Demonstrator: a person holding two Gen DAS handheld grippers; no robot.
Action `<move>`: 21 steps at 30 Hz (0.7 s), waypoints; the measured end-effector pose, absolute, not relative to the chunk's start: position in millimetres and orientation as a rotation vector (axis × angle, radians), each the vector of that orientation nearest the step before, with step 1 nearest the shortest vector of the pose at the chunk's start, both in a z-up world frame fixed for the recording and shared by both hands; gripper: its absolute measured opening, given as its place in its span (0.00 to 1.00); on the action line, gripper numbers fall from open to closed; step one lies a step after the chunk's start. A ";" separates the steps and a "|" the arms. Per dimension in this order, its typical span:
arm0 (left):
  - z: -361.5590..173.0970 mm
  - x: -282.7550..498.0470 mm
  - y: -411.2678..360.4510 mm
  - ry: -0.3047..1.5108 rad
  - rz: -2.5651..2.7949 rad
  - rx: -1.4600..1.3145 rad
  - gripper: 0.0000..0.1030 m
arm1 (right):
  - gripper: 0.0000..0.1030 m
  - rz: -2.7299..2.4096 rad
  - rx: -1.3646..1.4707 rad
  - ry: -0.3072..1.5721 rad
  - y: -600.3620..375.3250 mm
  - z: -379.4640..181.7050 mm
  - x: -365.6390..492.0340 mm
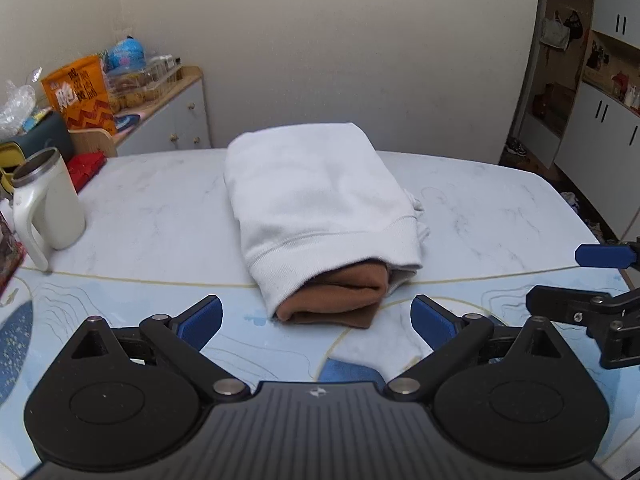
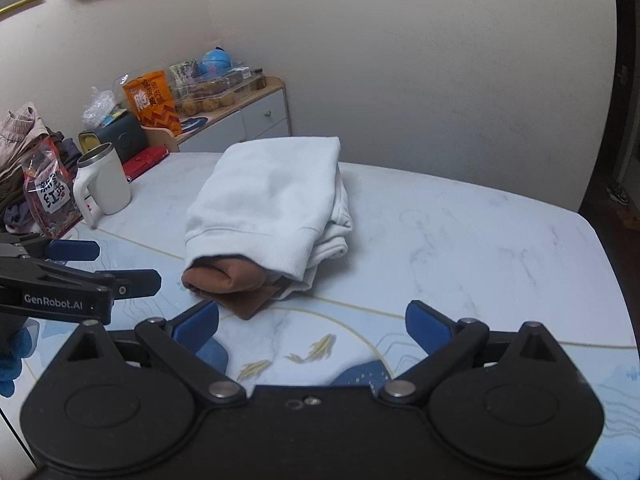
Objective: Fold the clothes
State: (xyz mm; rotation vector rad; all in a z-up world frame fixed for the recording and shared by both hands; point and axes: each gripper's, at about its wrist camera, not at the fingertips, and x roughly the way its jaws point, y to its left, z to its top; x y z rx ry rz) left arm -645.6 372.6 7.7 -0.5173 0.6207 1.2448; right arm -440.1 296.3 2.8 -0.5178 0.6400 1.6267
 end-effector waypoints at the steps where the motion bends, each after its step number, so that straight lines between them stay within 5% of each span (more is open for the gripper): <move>1: 7.5 -645.8 371.5 0.623 1.243 -0.518 0.98 | 1.00 1.619 -0.521 0.644 295.1 2.0 -440.6; 21: 4.5 -644.1 362.3 0.630 1.191 -0.535 0.98 | 1.00 1.548 -0.552 0.705 284.1 -7.1 -445.5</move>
